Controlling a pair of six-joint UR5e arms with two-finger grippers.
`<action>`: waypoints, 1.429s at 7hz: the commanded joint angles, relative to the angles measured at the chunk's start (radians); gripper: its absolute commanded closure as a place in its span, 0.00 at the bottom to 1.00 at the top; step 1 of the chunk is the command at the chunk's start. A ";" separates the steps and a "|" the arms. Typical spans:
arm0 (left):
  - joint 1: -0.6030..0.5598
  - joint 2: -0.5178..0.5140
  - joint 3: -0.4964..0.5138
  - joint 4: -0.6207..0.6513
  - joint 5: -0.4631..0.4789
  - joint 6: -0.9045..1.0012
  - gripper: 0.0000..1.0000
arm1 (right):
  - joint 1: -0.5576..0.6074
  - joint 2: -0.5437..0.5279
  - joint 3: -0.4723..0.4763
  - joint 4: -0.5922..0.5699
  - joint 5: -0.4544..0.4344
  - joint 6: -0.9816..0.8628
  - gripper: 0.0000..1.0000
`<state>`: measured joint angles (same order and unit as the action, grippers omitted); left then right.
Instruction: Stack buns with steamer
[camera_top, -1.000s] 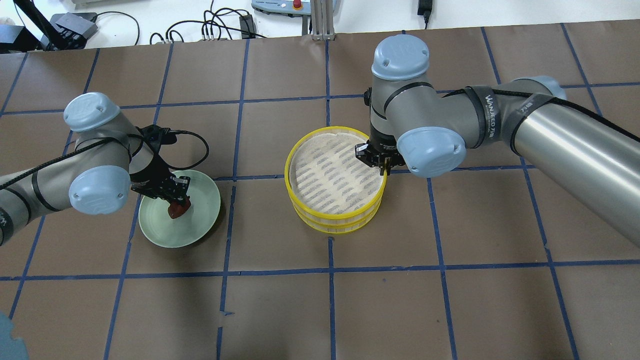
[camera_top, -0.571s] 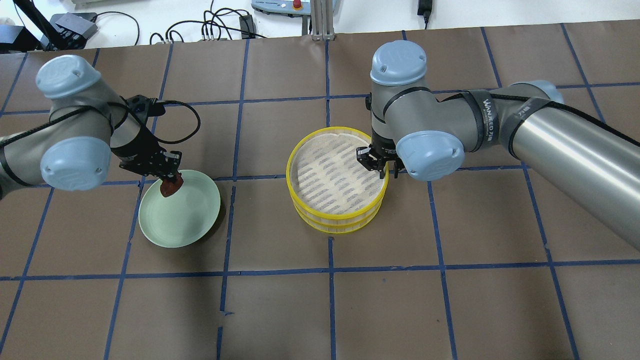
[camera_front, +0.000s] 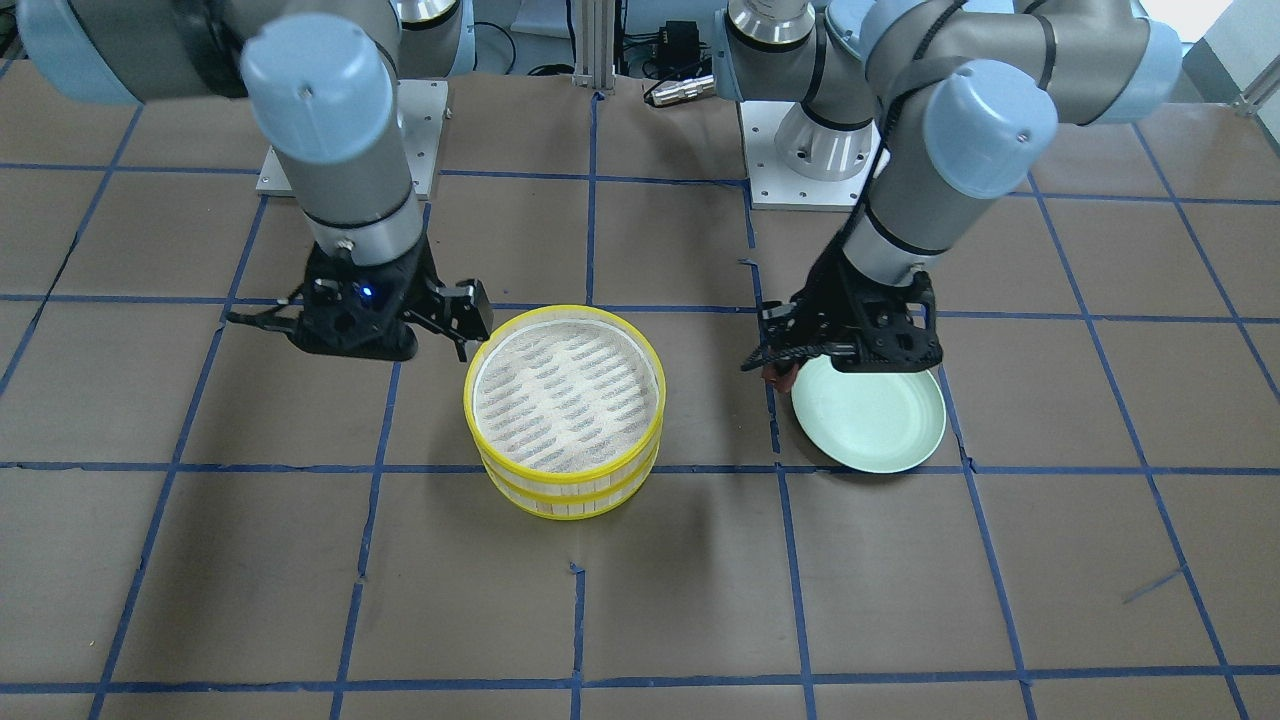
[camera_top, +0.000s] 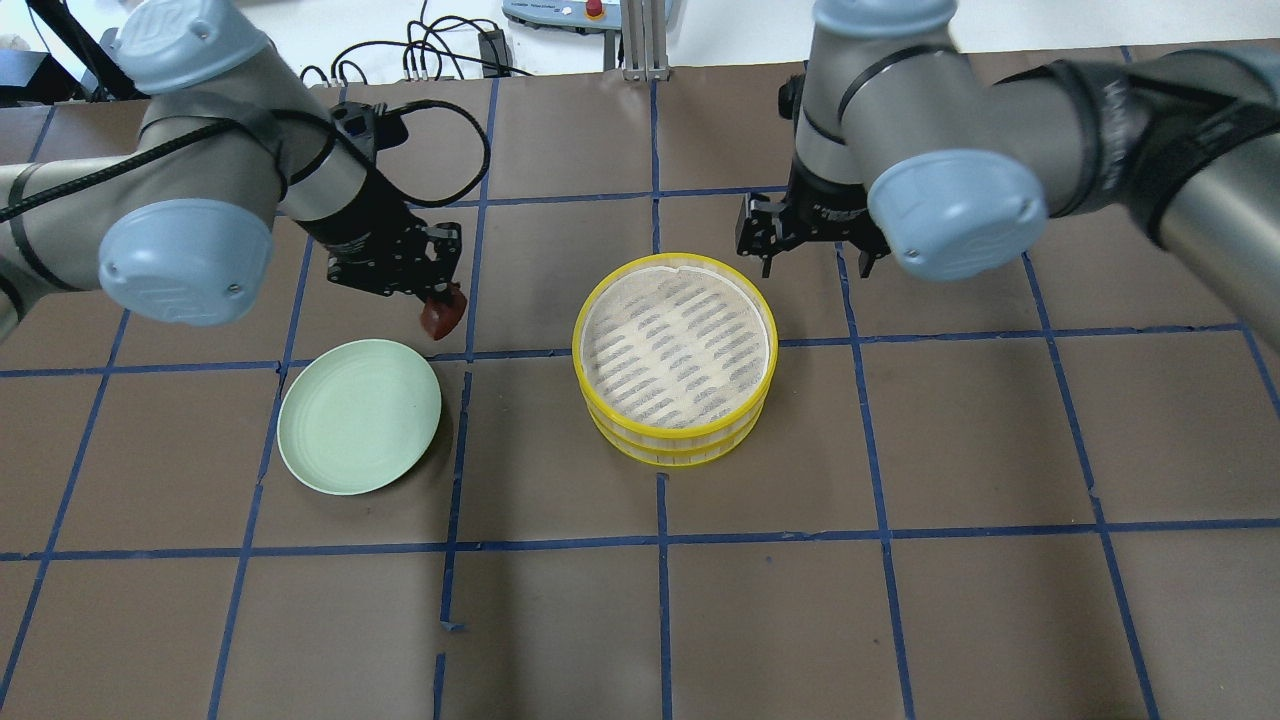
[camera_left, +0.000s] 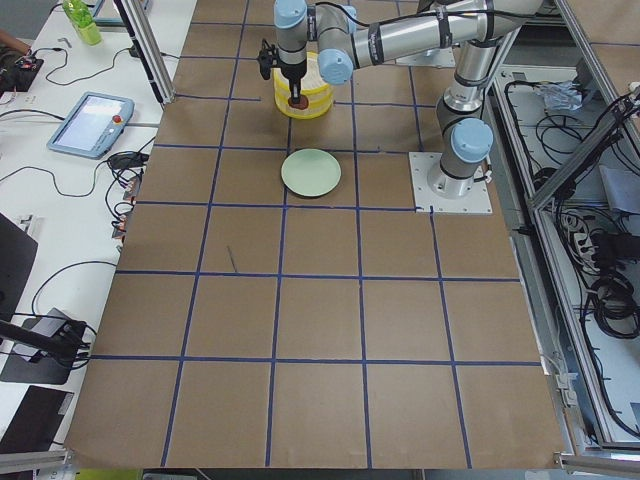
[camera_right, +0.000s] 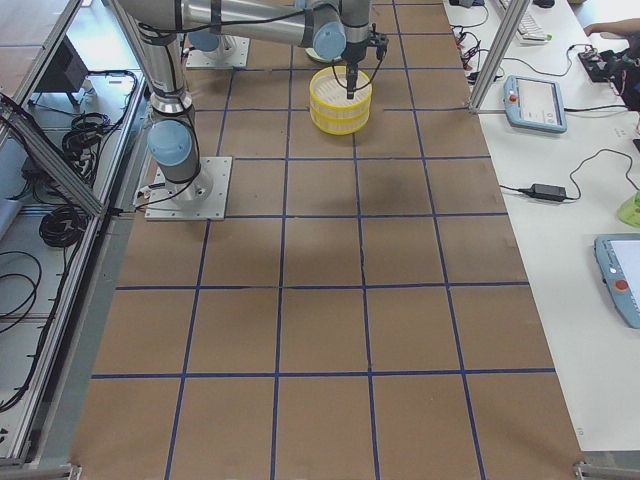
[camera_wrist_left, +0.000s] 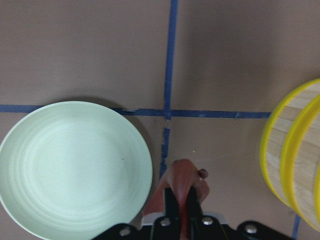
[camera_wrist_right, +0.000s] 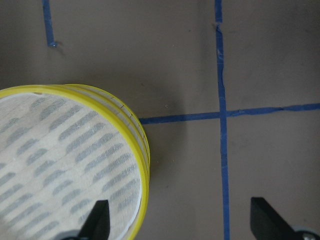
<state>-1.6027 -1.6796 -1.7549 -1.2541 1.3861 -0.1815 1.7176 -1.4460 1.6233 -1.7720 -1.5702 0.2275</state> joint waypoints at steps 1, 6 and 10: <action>-0.162 -0.041 0.060 0.082 -0.091 -0.316 0.89 | -0.056 -0.108 -0.104 0.175 0.047 -0.048 0.00; -0.256 -0.154 0.060 0.266 -0.088 -0.426 0.00 | -0.095 -0.166 -0.060 0.233 0.045 -0.063 0.00; -0.199 -0.118 0.080 0.253 0.014 -0.115 0.00 | -0.104 -0.163 -0.060 0.229 0.053 -0.097 0.00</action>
<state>-1.8403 -1.8175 -1.6901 -0.9924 1.3352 -0.4877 1.6160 -1.6105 1.5634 -1.5416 -1.5192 0.1328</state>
